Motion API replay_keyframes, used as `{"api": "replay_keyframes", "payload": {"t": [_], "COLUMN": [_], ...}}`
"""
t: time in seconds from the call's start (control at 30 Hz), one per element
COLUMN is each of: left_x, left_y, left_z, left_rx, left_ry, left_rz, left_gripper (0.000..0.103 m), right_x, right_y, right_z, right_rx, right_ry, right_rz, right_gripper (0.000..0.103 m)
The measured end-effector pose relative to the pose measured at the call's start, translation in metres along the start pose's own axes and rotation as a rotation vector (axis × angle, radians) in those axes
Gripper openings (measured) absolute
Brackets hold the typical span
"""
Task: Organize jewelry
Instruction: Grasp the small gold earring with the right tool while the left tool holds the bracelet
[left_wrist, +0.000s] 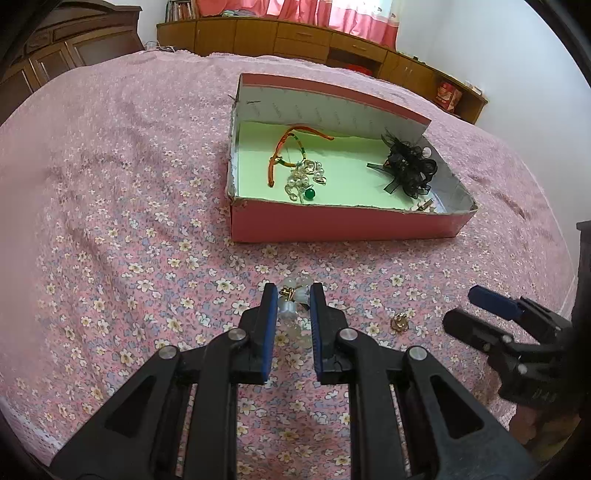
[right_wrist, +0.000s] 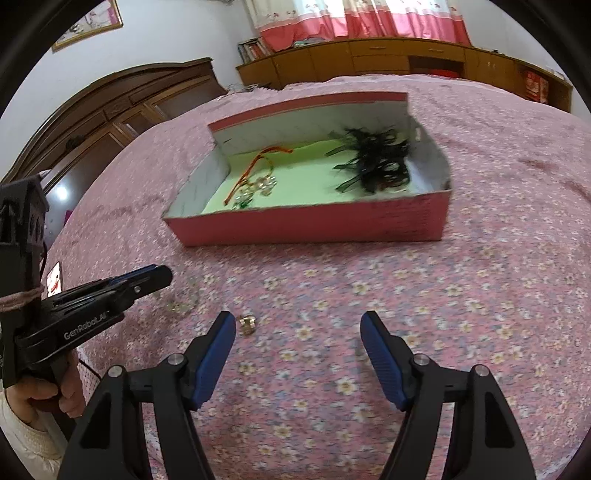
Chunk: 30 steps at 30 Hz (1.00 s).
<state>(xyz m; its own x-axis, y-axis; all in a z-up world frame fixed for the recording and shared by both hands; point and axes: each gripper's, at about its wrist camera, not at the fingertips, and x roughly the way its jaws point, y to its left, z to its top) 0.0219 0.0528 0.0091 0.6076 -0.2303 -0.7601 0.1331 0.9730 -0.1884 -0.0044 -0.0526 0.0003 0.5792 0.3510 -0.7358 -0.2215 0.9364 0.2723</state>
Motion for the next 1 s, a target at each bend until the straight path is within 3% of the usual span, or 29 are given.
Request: {"api": "replay_keyframes", "payload": {"t": [0.33, 0.5, 0.8, 1.0], "left_x": [-0.001, 0.000, 0.001, -0.002], "left_y": [0.007, 0.008, 0.003, 0.002], "left_z": [-0.003, -0.004, -0.004, -0.003], "left_rx": [-0.024, -0.031, -0.030, -0.039], "left_ry": [-0.004, -0.004, 0.001, -0.005], "left_rz": [-0.001, -0.002, 0.004, -0.003], "left_gripper": [0.009, 0.009, 0.009, 0.009], "right_x": [0.027, 0.039, 0.048, 0.044], "right_y": [0.024, 0.034, 0.038, 0.030], "right_z": [-0.002, -0.003, -0.007, -0.005], "right_rx": [-0.053, -0.098, -0.164, -0.129], "right_ry": [0.062, 0.075, 0.084, 0.070], "right_rz": [0.031, 0.006, -0.035, 0.009], "right_gripper": [0.055, 0.051, 0.017, 0.016]}}
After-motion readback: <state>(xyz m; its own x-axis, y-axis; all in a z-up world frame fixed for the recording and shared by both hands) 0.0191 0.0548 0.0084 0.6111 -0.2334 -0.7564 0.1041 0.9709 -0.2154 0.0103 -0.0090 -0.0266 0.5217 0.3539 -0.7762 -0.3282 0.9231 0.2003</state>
